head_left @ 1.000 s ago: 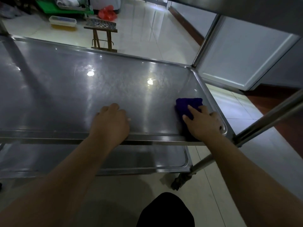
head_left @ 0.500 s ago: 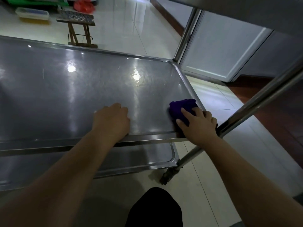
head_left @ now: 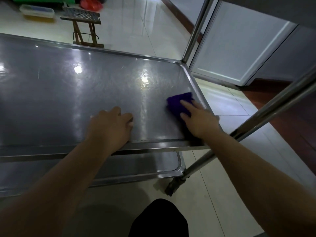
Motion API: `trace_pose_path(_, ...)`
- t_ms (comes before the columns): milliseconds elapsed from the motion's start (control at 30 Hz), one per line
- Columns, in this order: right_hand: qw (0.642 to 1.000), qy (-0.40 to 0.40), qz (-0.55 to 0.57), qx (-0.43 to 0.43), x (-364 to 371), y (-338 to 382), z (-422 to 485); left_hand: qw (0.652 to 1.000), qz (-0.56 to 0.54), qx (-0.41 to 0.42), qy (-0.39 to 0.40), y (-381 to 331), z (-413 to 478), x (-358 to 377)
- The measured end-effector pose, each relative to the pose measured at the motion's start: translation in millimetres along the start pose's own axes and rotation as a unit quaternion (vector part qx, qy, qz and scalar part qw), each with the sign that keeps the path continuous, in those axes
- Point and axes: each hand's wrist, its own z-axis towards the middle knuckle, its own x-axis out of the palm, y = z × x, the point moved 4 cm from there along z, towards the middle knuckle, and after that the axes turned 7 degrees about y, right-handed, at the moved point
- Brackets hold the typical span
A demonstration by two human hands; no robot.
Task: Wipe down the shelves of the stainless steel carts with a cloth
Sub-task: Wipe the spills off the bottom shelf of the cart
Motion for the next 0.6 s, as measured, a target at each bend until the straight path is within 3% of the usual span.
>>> trace_pose_path(67,0.990,0.019,0.031,0.134,-9,-20,28,1.000,0.013,-0.003,0.009,-1,0,0)
trace_pose_path(133,0.981,0.020,0.045,0.185,-11,-12,49,1.000,0.029,-0.007,0.002,-2,-1,0)
trace_pose_path(333,0.997,-0.008,0.018,-0.073,-2,46,65,0.997,0.014,0.029,-0.074,2,-6,4)
trace_pose_path(400,0.999,-0.018,0.021,-0.031,-9,16,75,0.996,0.004,0.038,-0.086,2,-6,3)
trace_pose_path(500,0.992,-0.012,0.039,0.117,-16,-21,85,0.997,0.019,0.023,-0.069,0,-3,6)
trace_pose_path(600,0.996,0.010,0.007,0.083,-12,9,82,0.998,0.021,0.010,-0.054,0,0,7)
